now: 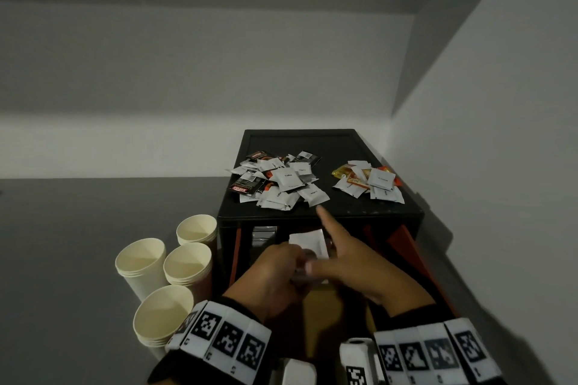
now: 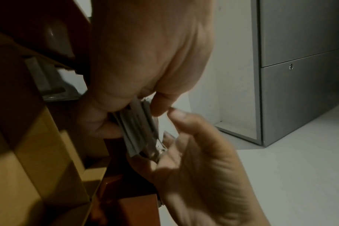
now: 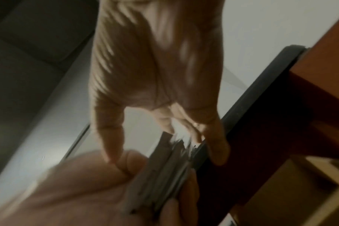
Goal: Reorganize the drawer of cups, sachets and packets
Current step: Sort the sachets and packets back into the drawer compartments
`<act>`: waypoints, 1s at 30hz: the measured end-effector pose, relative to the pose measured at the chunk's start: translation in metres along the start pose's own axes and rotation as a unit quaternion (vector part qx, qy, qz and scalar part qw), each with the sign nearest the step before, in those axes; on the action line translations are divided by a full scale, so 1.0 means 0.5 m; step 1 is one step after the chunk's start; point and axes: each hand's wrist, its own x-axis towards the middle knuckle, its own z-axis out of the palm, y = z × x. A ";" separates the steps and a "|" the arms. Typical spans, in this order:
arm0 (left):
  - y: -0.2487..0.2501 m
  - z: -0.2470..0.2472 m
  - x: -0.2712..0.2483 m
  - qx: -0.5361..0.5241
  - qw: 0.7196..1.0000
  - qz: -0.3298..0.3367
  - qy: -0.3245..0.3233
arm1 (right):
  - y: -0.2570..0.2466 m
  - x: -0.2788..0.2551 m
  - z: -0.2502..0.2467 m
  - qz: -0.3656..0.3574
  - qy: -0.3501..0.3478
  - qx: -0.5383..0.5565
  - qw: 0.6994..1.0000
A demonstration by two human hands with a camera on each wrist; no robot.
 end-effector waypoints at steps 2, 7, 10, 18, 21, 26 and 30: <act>0.007 0.000 -0.007 -0.027 1.000 0.007 0.006 | -0.006 0.003 0.002 0.069 0.049 0.118 0.989; -0.007 0.010 -0.005 -0.012 0.999 0.048 0.016 | 0.000 0.017 0.040 0.098 0.014 0.224 0.970; -0.014 0.004 -0.009 0.019 0.998 0.064 0.004 | 0.003 0.020 0.040 0.083 0.021 0.223 0.971; -0.004 0.015 -0.008 -0.076 0.994 0.073 0.024 | 0.010 0.023 0.041 0.060 0.014 0.156 0.986; -0.006 0.019 -0.011 -0.062 0.994 0.092 0.020 | 0.007 0.019 0.039 0.058 0.019 0.161 0.985; -0.018 0.012 0.002 -0.043 0.993 0.103 0.029 | 0.011 0.027 0.048 0.067 0.011 0.170 0.983; -0.033 0.003 0.011 -0.082 0.993 0.081 0.039 | 0.021 0.030 0.051 0.068 0.005 0.159 0.985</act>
